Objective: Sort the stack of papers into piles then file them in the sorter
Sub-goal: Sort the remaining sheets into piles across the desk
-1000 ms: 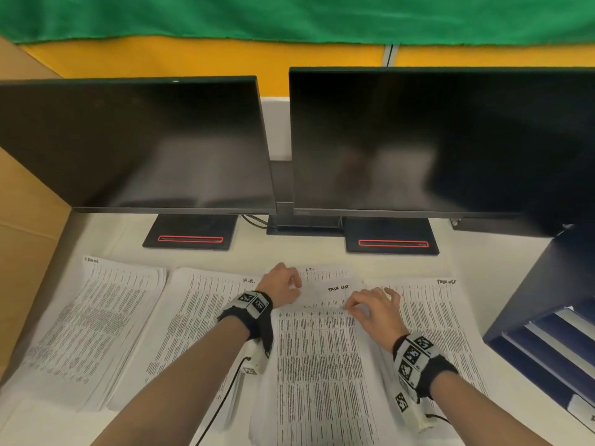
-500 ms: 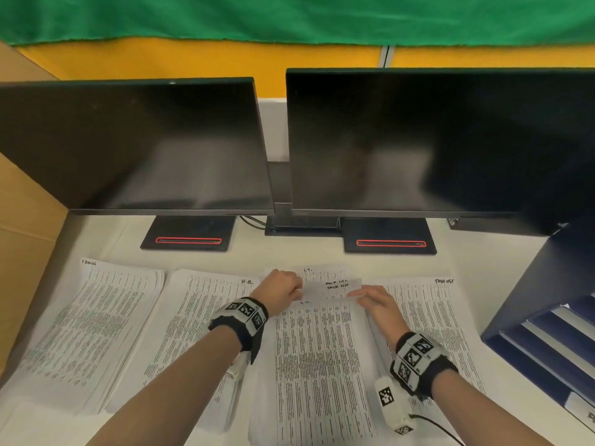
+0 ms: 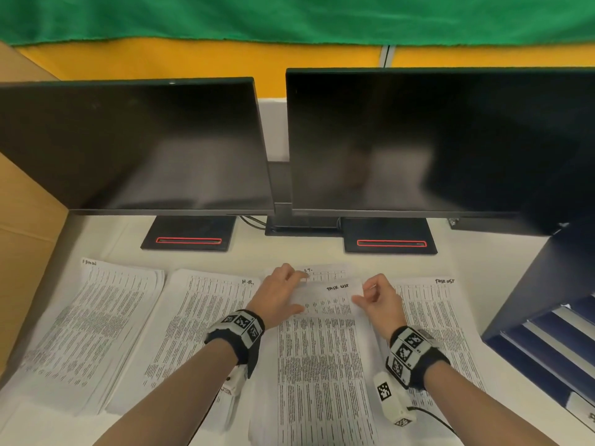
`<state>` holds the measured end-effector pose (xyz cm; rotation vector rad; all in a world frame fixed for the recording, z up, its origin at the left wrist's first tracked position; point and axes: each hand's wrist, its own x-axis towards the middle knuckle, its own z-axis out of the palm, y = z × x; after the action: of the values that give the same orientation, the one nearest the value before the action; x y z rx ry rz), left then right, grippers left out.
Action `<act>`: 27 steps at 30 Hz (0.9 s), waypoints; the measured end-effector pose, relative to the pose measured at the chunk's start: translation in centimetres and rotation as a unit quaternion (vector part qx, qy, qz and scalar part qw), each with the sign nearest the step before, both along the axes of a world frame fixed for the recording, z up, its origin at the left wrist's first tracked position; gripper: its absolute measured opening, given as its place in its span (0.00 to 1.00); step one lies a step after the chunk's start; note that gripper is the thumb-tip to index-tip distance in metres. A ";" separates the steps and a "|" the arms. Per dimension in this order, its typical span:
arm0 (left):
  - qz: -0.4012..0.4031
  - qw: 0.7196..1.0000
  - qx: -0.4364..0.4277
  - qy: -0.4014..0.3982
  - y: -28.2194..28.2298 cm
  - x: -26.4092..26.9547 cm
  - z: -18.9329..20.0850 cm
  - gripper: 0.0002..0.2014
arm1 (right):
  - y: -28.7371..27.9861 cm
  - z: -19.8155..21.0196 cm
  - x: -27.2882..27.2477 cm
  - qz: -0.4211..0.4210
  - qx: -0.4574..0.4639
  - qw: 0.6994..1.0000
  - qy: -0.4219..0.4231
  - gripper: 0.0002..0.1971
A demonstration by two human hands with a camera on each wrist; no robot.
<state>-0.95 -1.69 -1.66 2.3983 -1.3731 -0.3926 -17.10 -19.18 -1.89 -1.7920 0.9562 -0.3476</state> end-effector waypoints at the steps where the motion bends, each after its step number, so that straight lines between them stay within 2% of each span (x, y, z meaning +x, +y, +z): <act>1: -0.002 1.000 -0.010 -0.017 0.2 -0.2 0.0 0.25 | 0.0 -0.1 0.0 -0.001 -0.009 1.000 0.007 0.11; 3: -0.025 0.998 -0.034 -0.048 0.6 -0.5 -0.4 0.15 | -0.1 -0.2 0.1 0.003 -0.028 1.000 0.014 0.12; 4: -0.037 0.998 -0.027 -0.051 0.9 -0.6 -0.5 0.16 | -0.1 -0.2 0.1 0.009 -0.041 0.999 0.015 0.10; 6: -0.050 0.997 0.016 -0.049 1.3 -0.9 -0.9 0.26 | 0.0 0.2 -0.1 0.023 -0.064 0.997 0.025 0.06; 8: -0.060 0.996 0.046 -0.047 1.5 -1.0 -1.3 0.27 | 0.0 0.6 -0.3 0.042 -0.095 0.994 0.033 0.04; 12: -0.047 0.999 0.003 -0.011 1.8 -0.8 -2.3 0.13 | -0.2 1.4 -0.4 0.053 -0.204 0.977 0.038 0.04; 13: -0.035 0.999 -0.012 0.006 1.8 -0.8 -2.5 0.12 | -0.4 1.7 -0.5 0.030 -0.191 0.981 0.028 0.04; 15: -0.019 0.999 -0.029 0.023 1.8 -0.9 -2.5 0.11 | -0.9 1.7 -1.1 -0.016 -0.104 0.994 0.027 0.04; 17: -0.012 0.999 -0.032 0.032 1.8 -0.9 -2.8 0.12 | -1.4 0.9 -1.8 0.004 -0.003 0.996 0.085 0.10; 19: -0.009 0.999 -0.033 0.033 1.8 -0.9 -3.1 0.11 | -2.2 -0.2 -2.4 0.057 0.038 0.983 0.172 0.16; 22: -0.016 0.999 -0.035 0.025 1.6 -0.8 -3.3 0.11 | -4.4 -0.1 -2.8 0.070 0.037 0.957 0.280 0.26; 25: -0.026 0.999 -0.036 0.010 1.4 -0.7 -3.4 0.11 | -7.9 0.6 -3.4 0.048 0.016 0.940 0.337 0.27; 27: -0.028 0.999 -0.037 -0.005 1.3 -0.7 -3.5 0.11 | -10.4 0.4 -4.0 0.002 -0.026 0.928 0.371 0.27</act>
<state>-1.62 -0.36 -5.18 2.3102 -1.4366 -0.3381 -21.07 -29.61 -1.52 -2.0057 1.4661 0.3508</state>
